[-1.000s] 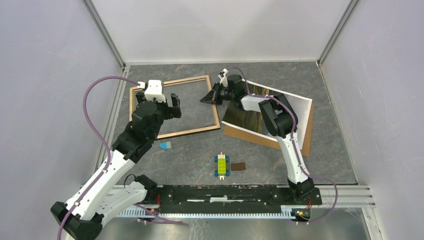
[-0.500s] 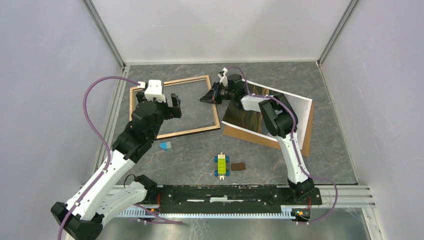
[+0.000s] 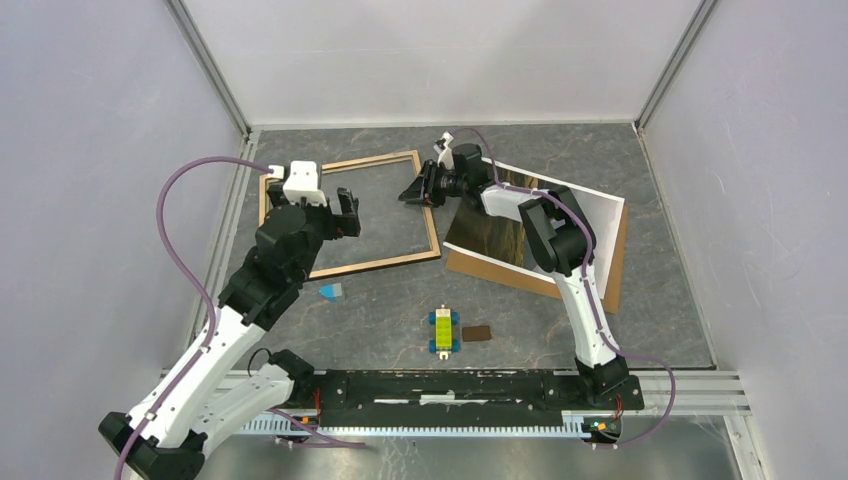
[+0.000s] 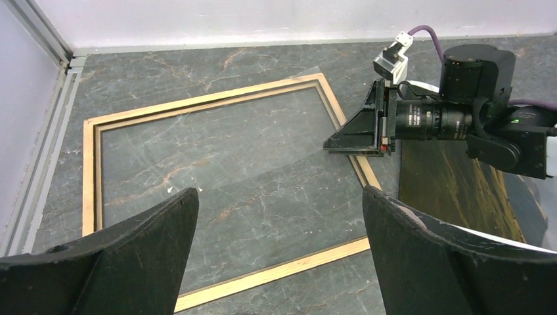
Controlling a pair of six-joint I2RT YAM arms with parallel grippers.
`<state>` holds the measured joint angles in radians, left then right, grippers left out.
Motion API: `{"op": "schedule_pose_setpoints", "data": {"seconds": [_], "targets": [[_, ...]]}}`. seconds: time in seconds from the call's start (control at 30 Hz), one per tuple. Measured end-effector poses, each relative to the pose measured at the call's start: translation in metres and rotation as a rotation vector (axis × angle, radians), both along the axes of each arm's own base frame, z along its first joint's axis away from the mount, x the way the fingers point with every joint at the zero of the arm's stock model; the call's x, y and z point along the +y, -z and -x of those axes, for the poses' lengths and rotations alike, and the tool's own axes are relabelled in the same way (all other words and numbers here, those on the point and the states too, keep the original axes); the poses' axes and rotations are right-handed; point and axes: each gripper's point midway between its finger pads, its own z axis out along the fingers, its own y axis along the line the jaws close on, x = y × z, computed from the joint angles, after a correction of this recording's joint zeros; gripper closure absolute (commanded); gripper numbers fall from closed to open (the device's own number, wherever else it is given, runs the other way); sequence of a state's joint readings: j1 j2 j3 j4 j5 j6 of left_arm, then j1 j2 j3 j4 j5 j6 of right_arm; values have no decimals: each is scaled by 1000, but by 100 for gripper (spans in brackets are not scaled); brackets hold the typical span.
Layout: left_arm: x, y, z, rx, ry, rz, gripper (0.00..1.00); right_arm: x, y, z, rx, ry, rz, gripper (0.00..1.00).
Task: Put the photo into the frame
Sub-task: Place the photo frame item in the photo frame.
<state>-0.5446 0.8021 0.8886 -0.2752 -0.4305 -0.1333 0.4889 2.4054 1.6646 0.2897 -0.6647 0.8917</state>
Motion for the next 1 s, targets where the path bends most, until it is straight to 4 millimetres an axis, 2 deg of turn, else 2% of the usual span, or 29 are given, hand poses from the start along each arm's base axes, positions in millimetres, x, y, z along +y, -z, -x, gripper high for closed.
{"op": "schedule_pose_setpoints", "data": {"seconds": [0.33, 0.73, 1.0], "targets": [[-2, -8, 5, -20, 16, 44, 0, -10, 15, -2, -11, 5, 111, 52], [1, -15, 9, -39, 13, 75, 0, -30, 8, -3, -86, 19, 300, 50], [1, -18, 12, -49, 23, 87, 0, -37, -6, -2, -137, 13, 361, 49]]}}
